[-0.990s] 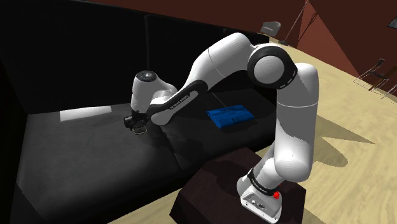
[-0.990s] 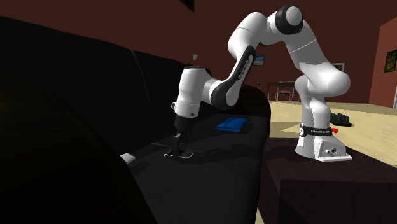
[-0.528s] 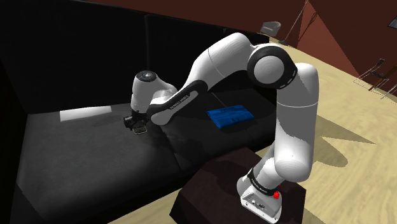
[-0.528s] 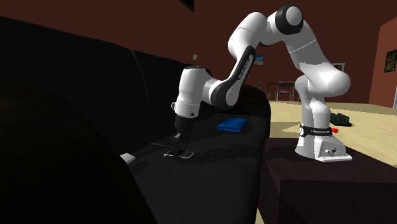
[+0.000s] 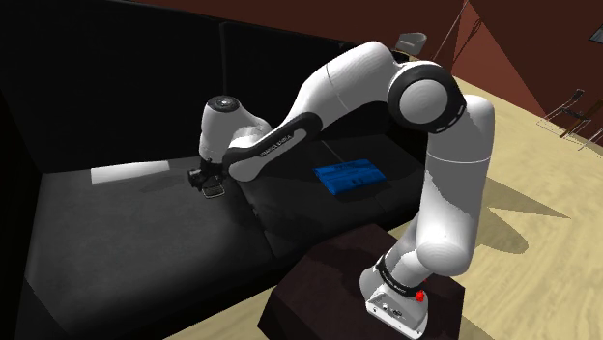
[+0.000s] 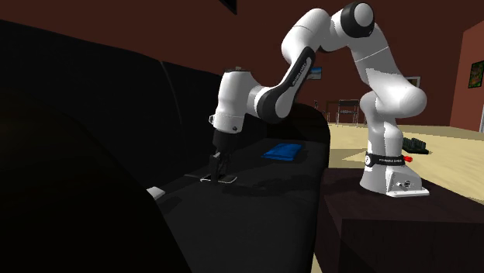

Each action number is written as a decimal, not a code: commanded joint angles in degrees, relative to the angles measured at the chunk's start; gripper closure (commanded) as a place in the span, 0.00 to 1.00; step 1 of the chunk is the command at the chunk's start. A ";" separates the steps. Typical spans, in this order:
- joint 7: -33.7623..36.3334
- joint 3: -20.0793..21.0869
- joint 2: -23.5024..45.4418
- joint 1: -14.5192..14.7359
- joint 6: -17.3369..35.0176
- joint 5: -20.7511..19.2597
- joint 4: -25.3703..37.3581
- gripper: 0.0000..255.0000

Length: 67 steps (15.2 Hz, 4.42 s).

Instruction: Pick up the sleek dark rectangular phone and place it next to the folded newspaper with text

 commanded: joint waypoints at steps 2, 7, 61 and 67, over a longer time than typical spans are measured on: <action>-0.98 0.66 -1.55 -0.52 -1.57 1.02 0.07 1.00; -2.51 1.71 -4.25 -1.23 -4.37 2.77 0.31 1.00; -63.74 -7.97 -4.26 -37.14 7.60 24.22 -7.59 1.00; -63.71 -8.08 -2.40 -37.04 9.39 24.09 -7.53 1.00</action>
